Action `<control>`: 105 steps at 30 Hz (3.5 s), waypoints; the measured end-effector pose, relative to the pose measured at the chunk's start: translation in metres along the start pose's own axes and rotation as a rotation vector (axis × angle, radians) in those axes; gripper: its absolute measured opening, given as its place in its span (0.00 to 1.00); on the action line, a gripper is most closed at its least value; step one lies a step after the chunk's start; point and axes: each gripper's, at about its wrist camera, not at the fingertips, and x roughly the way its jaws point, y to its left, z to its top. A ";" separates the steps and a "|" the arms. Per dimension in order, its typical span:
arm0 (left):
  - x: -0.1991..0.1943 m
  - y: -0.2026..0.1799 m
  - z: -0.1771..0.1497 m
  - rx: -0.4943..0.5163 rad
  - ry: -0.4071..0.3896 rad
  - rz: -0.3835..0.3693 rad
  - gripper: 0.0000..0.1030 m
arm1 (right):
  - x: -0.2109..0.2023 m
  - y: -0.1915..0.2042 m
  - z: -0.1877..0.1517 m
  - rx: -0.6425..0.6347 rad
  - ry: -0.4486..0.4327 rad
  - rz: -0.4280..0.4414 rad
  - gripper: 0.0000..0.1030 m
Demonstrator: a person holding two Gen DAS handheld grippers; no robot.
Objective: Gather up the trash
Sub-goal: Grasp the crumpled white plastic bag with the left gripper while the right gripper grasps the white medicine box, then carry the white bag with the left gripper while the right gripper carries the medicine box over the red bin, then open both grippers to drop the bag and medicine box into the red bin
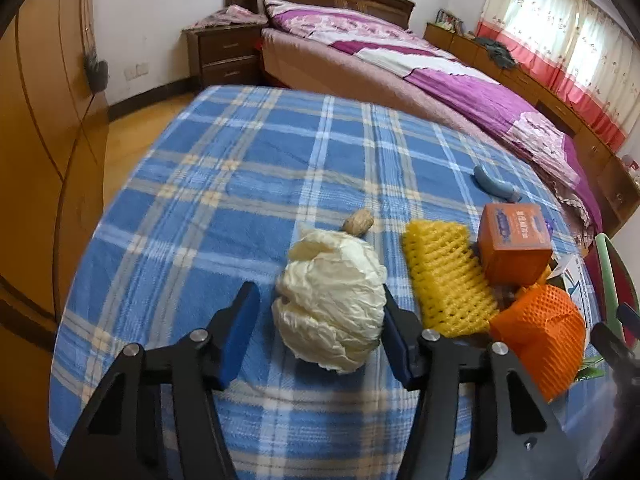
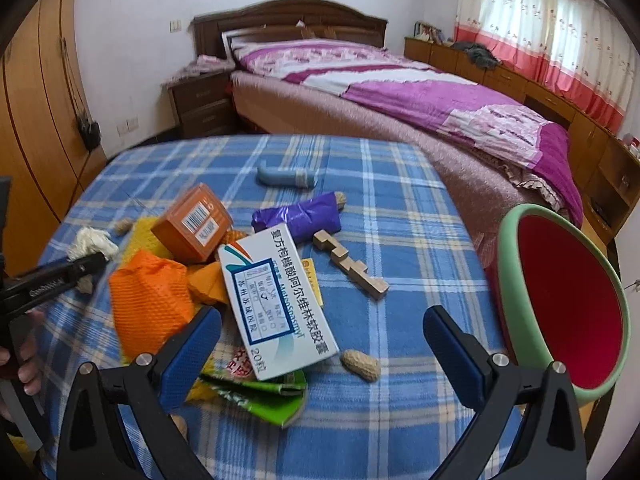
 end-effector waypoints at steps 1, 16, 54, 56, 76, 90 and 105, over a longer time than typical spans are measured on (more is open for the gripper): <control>0.000 0.000 0.000 0.008 -0.004 -0.005 0.56 | 0.004 0.001 0.002 -0.003 0.014 -0.009 1.00; -0.004 0.007 -0.003 -0.027 0.007 -0.097 0.31 | 0.026 0.013 -0.002 -0.012 0.108 0.069 0.64; -0.116 -0.106 -0.020 0.134 -0.093 -0.228 0.31 | -0.108 -0.072 -0.018 0.199 -0.236 0.130 0.57; -0.118 -0.116 -0.019 0.148 -0.092 -0.240 0.31 | -0.114 -0.080 -0.017 0.205 -0.245 0.123 0.57; -0.114 -0.233 -0.010 0.316 -0.069 -0.337 0.31 | -0.139 -0.171 -0.019 0.321 -0.317 0.021 0.57; -0.081 -0.326 -0.021 0.460 -0.012 -0.387 0.31 | -0.119 -0.244 -0.046 0.454 -0.290 -0.024 0.57; -0.029 -0.398 -0.043 0.560 0.067 -0.438 0.31 | -0.083 -0.298 -0.074 0.563 -0.205 -0.076 0.57</control>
